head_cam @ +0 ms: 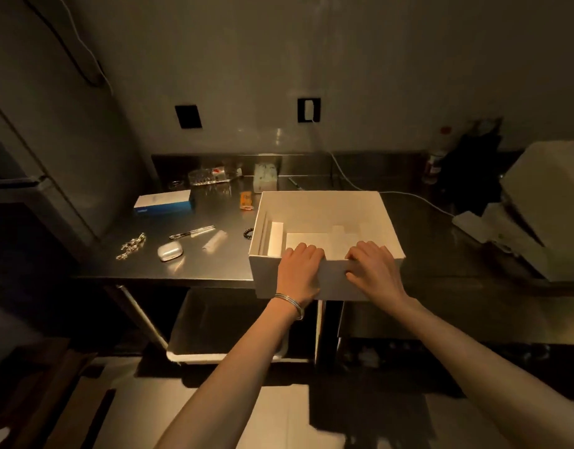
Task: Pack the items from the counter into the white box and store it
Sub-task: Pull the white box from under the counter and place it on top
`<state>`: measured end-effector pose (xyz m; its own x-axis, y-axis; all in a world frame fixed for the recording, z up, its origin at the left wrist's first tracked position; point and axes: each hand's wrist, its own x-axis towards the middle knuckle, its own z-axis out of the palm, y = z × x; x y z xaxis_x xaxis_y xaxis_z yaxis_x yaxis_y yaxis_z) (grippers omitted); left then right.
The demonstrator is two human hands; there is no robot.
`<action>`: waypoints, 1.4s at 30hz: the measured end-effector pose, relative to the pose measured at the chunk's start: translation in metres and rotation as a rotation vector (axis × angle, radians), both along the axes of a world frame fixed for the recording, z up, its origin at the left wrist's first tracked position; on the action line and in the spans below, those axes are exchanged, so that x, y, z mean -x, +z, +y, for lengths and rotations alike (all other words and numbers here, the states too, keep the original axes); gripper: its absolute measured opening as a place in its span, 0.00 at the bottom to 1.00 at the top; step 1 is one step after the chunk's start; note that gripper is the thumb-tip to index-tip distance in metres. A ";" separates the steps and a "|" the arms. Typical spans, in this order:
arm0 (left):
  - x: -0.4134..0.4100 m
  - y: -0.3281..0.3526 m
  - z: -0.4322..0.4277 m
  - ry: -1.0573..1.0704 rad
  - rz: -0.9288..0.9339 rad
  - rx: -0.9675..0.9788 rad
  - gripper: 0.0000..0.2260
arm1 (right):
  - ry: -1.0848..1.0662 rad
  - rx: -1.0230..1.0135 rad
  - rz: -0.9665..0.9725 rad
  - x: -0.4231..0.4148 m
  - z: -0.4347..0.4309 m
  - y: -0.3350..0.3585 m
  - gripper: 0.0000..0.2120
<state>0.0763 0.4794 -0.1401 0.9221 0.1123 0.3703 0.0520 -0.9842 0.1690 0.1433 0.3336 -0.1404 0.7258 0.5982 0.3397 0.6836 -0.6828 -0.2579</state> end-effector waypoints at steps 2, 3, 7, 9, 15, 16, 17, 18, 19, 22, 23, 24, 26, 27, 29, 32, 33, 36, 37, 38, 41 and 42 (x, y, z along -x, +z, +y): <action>-0.018 -0.003 -0.019 0.018 0.006 -0.027 0.16 | 0.034 0.032 0.008 -0.024 -0.018 -0.002 0.09; -0.025 -0.005 -0.027 0.041 0.005 -0.035 0.17 | 0.063 0.052 0.011 -0.036 -0.026 -0.003 0.09; -0.040 -0.019 -0.051 0.110 0.004 -0.018 0.18 | 0.188 0.129 0.028 -0.068 -0.048 -0.007 0.09; -0.041 -0.025 -0.060 0.147 0.037 0.007 0.18 | 0.250 0.148 0.050 -0.077 -0.053 -0.009 0.09; -0.037 -0.036 -0.069 0.217 0.095 0.052 0.14 | 0.339 0.132 0.086 -0.085 -0.050 -0.027 0.09; -0.037 -0.035 -0.068 0.208 0.111 0.062 0.14 | 0.345 0.125 0.088 -0.086 -0.048 -0.029 0.09; -0.037 -0.034 -0.066 0.208 0.127 0.069 0.14 | 0.351 0.118 0.086 -0.087 -0.046 -0.029 0.09; -0.038 -0.033 -0.065 0.215 0.137 0.070 0.14 | 0.357 0.110 0.085 -0.089 -0.044 -0.030 0.09; -0.038 -0.033 -0.064 0.223 0.130 0.065 0.14 | 0.361 0.104 0.084 -0.090 -0.042 -0.030 0.09; -0.039 -0.035 -0.059 0.229 0.094 0.051 0.14 | 0.356 0.085 0.073 -0.091 -0.038 -0.032 0.10; -0.040 -0.035 -0.056 0.228 0.090 0.041 0.14 | 0.357 0.076 0.067 -0.091 -0.036 -0.033 0.10; -0.041 -0.036 -0.054 0.234 0.077 0.027 0.14 | 0.363 0.067 0.056 -0.092 -0.035 -0.033 0.10; -0.044 -0.035 -0.053 0.267 0.054 0.011 0.14 | 0.383 0.050 0.041 -0.095 -0.033 -0.031 0.10; -0.044 -0.035 -0.054 0.283 0.041 0.014 0.15 | 0.393 0.047 0.039 -0.097 -0.033 -0.030 0.10; -0.043 -0.036 -0.059 0.301 0.032 0.015 0.14 | 0.417 0.054 0.043 -0.101 -0.033 -0.030 0.10; -0.047 -0.034 -0.063 0.354 0.005 0.005 0.13 | 0.465 0.039 0.062 -0.112 -0.030 -0.030 0.10; -0.050 -0.033 -0.064 0.392 -0.003 -0.021 0.14 | 0.486 0.026 0.064 -0.116 -0.029 -0.030 0.10; -0.057 -0.032 -0.082 0.500 -0.019 -0.023 0.16 | 0.554 0.002 0.051 -0.128 -0.036 -0.030 0.11; -0.060 -0.031 -0.091 0.527 -0.015 -0.019 0.17 | 0.580 0.000 0.054 -0.134 -0.041 -0.030 0.11; -0.063 -0.031 -0.102 0.556 -0.008 -0.031 0.17 | 0.608 0.003 0.059 -0.140 -0.048 -0.030 0.11; -0.075 -0.032 -0.136 0.611 -0.008 -0.035 0.19 | 0.687 0.019 0.055 -0.160 -0.071 -0.029 0.11; -0.080 -0.032 -0.147 0.628 -0.004 -0.014 0.19 | 0.715 0.025 0.056 -0.167 -0.078 -0.028 0.11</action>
